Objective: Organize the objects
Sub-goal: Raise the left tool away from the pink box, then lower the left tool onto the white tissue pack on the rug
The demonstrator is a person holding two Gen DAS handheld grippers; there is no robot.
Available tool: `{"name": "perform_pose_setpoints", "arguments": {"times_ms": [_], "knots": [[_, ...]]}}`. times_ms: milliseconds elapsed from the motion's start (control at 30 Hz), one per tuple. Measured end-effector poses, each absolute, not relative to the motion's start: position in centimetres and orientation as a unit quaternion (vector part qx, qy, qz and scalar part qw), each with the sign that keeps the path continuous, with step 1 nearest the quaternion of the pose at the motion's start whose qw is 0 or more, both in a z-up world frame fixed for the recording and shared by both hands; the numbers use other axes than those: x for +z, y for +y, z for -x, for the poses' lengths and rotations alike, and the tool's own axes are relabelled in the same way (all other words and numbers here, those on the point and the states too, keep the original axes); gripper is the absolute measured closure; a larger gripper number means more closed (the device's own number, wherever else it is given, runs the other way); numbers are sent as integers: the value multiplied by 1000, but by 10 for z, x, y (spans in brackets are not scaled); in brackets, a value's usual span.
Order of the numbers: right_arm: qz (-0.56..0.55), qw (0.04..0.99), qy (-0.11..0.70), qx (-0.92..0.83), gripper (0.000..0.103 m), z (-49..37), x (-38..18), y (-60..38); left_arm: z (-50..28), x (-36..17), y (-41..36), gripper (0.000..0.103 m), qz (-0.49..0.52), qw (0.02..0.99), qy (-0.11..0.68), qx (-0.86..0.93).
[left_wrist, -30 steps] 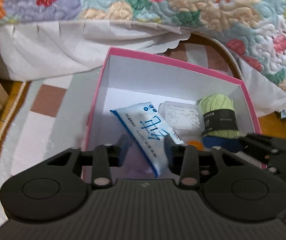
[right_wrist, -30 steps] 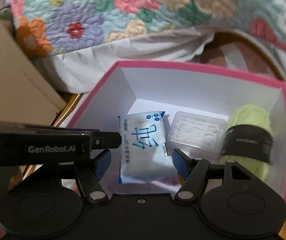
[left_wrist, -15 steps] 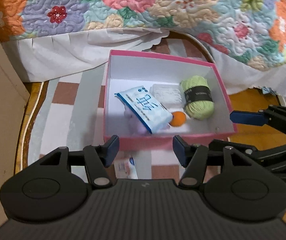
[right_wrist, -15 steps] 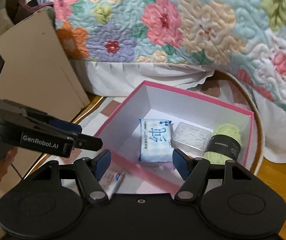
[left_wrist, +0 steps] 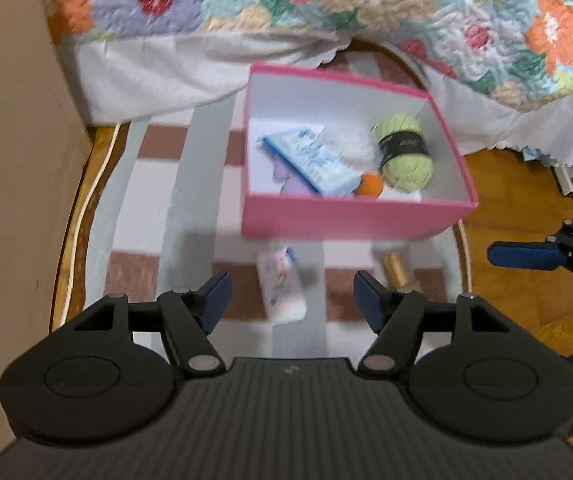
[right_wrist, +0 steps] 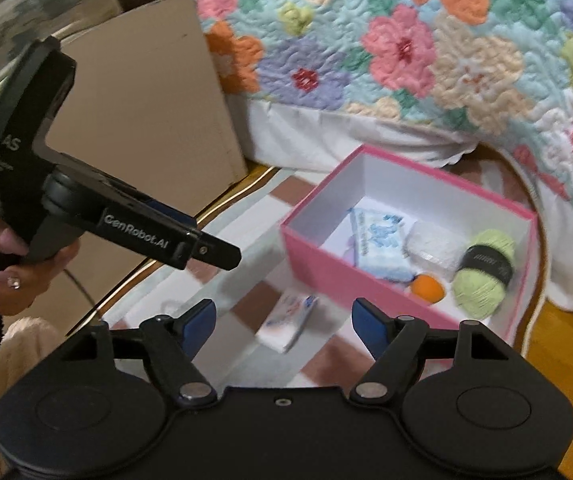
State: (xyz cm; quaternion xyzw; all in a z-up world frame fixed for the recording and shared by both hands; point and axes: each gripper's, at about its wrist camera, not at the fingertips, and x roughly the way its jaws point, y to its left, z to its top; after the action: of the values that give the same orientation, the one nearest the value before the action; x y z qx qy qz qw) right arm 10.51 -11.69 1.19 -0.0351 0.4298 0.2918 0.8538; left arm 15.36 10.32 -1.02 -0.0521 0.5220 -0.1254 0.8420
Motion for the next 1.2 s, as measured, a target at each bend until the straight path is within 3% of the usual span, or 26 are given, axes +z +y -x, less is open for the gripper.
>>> {"name": "perform_pose_setpoints", "arguments": {"times_ms": [300, 667, 867, 1133, 1200], "knots": [[13, 841, 450, 300, 17, -98, -32, -106, -140, -63, 123, 36, 61, 844, 523, -105], [40, 859, 429, 276, 17, -107, -94, -72, -157, -125, 135, 37, 134, 841, 515, -97], [58, 874, 414, 249, 17, -119, -132, -55, -161, -147, 126, 37, 122, 855, 496, -96], [65, 876, 417, 234, 22, -122, -174, -43, -169, -169, 108, 40, 105, 847, 507, -118], [73, 876, 415, 234, 27, -122, -178, -41, -168, -171, 105, 43, 105, 850, 501, -126]]}}
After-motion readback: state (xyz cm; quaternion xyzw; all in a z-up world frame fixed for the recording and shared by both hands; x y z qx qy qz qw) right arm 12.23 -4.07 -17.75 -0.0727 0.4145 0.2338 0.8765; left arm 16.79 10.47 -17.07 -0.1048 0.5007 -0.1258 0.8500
